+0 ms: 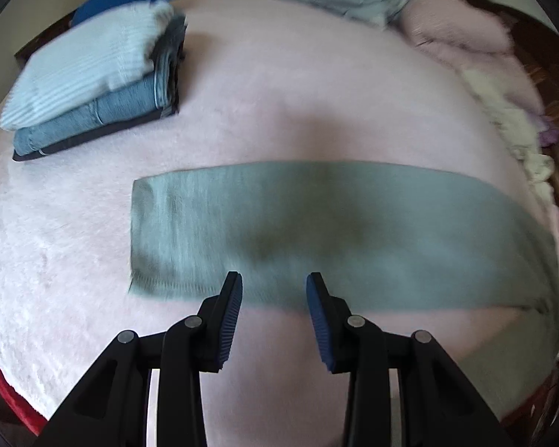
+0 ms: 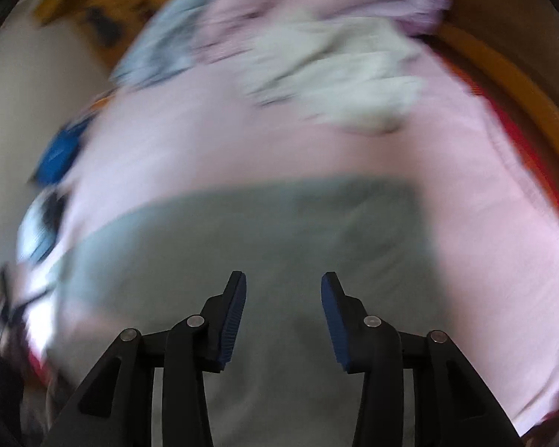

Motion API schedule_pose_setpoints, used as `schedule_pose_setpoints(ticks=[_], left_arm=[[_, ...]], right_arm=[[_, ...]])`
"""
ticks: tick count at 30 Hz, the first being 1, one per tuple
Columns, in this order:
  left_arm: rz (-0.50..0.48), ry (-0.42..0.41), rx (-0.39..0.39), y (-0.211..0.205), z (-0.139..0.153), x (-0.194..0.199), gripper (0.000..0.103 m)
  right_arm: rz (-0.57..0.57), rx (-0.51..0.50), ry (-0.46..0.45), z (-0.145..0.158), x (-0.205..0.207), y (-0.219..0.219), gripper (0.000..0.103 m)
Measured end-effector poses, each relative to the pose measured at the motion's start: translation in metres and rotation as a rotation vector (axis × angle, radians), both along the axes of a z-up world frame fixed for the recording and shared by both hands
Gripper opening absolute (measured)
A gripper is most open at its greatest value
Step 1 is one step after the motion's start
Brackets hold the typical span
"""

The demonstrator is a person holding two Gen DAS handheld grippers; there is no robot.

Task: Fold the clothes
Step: 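Open both grippers and release the flattened sweatpants leg on the bed, then grasp the sweatpants leg cuff with the left gripper and lift it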

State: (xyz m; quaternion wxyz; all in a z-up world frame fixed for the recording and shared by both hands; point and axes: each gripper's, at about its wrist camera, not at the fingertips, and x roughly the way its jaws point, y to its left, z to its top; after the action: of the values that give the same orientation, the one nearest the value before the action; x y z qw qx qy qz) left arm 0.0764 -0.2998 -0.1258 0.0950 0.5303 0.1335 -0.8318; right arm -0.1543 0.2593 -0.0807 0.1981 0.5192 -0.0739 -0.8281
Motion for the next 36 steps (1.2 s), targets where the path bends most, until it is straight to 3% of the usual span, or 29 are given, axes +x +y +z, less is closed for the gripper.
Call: schedule_pose_setpoints(ticks=[2, 3, 5, 9, 12, 15, 17, 23, 24, 25, 27, 30, 36], left_arm=[[-0.036, 0.029, 0.024, 0.012, 0.017, 0.021, 0.032], [-0.06, 0.038, 0.042, 0.023, 0.035, -0.018, 0.032], [-0.123, 0.05, 0.081, 0.05, 0.048, -0.032, 0.032], [-0.24, 0.065, 0.121, 0.086, 0.076, 0.025, 0.035], [-0.269, 0.065, 0.131, 0.104, 0.075, 0.058, 0.055], [-0.307, 0.035, 0.139, 0.131, 0.058, 0.091, 0.056], [-0.328, 0.007, 0.079, 0.143, 0.045, 0.098, 0.056], [-0.321, -0.029, -0.036, 0.154, 0.023, 0.084, 0.054], [-0.313, -0.046, -0.039, 0.152, 0.017, 0.079, 0.048], [-0.304, -0.062, -0.043, 0.15, 0.012, 0.074, 0.027], [-0.279, -0.088, -0.01, 0.143, 0.004, 0.067, 0.004], [-0.217, -0.064, 0.039, 0.127, 0.01, 0.07, 0.002], [-0.136, 0.084, 0.017, 0.107, 0.058, 0.083, 0.002]], right_arm=[[0.105, -0.069, -0.02, 0.0, 0.034, -0.023, 0.043], [0.157, -0.104, -0.039, -0.001, 0.048, -0.036, 0.044], [0.277, -0.146, -0.06, 0.001, 0.074, -0.073, 0.044], [0.438, -0.195, -0.109, 0.001, 0.107, -0.131, 0.045], [0.542, -0.213, -0.148, -0.003, 0.127, -0.17, 0.046], [0.627, -0.182, -0.173, -0.005, 0.145, -0.202, 0.047], [0.65, -0.168, -0.161, -0.001, 0.153, -0.21, 0.047], [0.573, -0.155, -0.13, 0.008, 0.159, -0.187, 0.047], [0.546, -0.157, -0.122, 0.006, 0.155, -0.18, 0.047], [0.518, -0.161, -0.117, 0.008, 0.151, -0.17, 0.047], [0.464, -0.174, -0.11, 0.009, 0.146, -0.152, 0.047], [0.392, -0.179, -0.108, 0.009, 0.142, -0.128, 0.048], [0.2, -0.149, -0.107, -0.002, 0.142, -0.063, 0.048]])
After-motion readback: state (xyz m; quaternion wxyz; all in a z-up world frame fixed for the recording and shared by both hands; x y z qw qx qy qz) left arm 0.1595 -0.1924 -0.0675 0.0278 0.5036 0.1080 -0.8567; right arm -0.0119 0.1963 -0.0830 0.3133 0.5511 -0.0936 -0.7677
